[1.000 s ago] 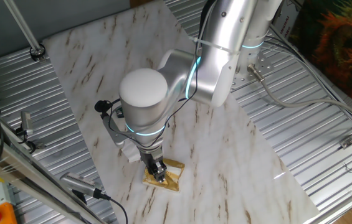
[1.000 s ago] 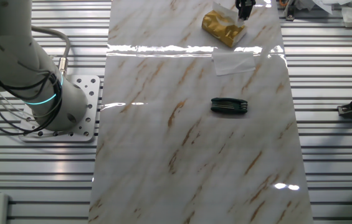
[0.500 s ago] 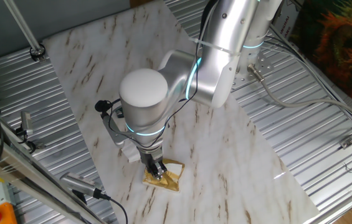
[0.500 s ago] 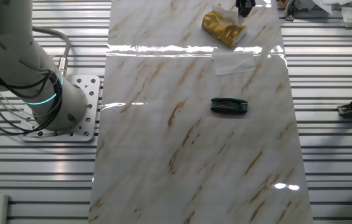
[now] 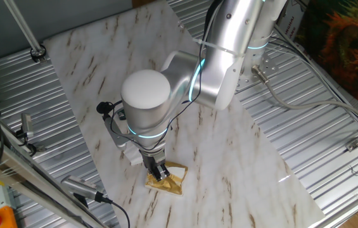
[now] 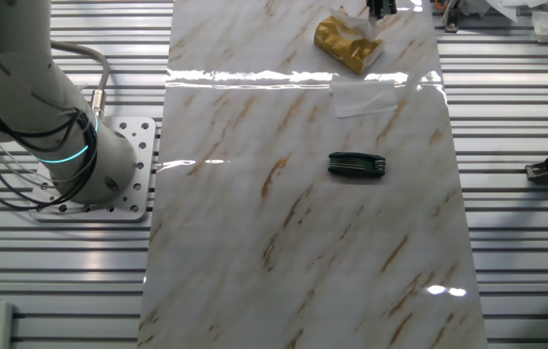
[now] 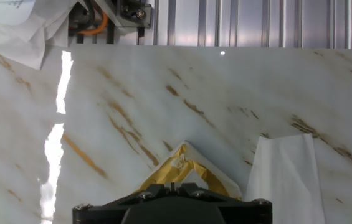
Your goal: Pull out a napkin
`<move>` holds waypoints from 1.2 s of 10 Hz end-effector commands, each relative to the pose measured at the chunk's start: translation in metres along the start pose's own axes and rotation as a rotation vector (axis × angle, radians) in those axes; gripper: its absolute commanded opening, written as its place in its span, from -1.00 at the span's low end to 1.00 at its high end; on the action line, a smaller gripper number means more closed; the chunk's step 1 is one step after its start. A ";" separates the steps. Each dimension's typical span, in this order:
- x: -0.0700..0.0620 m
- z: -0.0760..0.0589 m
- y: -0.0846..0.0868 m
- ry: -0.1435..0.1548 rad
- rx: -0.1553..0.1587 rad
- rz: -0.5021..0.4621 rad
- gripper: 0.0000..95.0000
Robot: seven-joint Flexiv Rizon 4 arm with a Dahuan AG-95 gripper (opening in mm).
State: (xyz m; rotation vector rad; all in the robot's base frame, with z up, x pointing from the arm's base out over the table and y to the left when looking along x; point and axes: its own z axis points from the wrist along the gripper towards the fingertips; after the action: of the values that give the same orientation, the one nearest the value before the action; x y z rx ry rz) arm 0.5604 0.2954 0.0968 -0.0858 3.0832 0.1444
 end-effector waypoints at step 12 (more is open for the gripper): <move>0.000 -0.001 -0.001 0.008 0.012 0.028 1.00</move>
State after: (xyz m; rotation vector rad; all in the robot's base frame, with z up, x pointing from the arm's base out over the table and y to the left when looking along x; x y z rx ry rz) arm 0.5601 0.2942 0.0970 -0.0412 3.0929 0.1260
